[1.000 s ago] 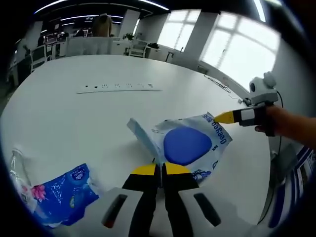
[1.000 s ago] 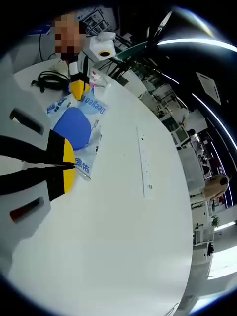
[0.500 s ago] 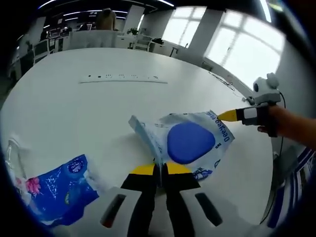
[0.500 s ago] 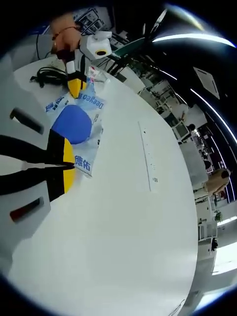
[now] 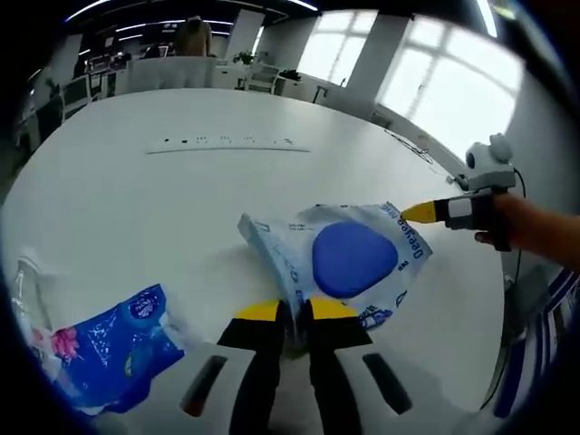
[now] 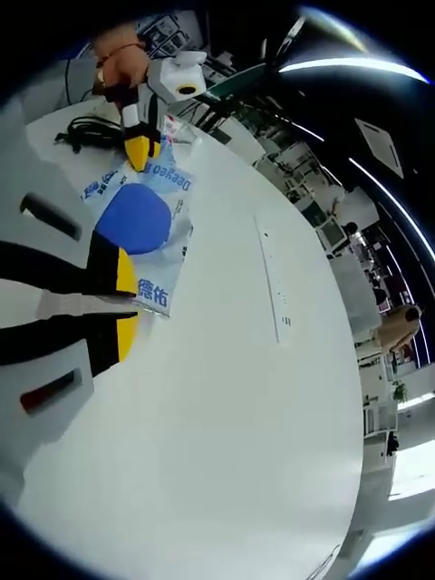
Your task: Arrange the tabletop items into an orderly group along one side of the table until the central work area is clear of visible clutter.
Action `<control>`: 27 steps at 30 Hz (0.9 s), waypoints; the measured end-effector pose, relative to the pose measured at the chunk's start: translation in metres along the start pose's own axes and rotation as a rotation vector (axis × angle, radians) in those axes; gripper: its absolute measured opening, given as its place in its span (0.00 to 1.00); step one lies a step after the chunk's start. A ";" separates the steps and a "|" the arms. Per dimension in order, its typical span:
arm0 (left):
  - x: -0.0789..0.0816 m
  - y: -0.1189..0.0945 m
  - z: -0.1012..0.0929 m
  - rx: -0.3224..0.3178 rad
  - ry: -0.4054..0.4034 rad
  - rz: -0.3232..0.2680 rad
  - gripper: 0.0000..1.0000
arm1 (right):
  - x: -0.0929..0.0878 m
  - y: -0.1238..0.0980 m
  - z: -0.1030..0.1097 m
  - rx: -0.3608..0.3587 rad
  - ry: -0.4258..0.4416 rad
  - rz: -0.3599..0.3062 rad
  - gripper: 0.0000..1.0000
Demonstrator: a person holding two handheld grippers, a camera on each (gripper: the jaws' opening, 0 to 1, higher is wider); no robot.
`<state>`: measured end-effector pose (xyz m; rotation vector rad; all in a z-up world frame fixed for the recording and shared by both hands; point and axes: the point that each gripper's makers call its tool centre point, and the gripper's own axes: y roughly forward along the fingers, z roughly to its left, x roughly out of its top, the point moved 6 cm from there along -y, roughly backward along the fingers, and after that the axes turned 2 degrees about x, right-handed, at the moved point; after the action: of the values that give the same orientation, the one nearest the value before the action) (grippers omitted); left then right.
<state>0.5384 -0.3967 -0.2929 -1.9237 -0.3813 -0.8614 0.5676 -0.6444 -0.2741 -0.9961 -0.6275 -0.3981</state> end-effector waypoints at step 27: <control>0.010 -0.016 -0.004 -0.006 0.002 -0.037 0.28 | -0.002 -0.020 0.005 -0.017 0.007 -0.029 0.18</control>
<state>0.5348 -0.3935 -0.2742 -1.9267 -0.4146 -0.8902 0.5530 -0.6497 -0.2606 -1.0020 -0.6338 -0.4330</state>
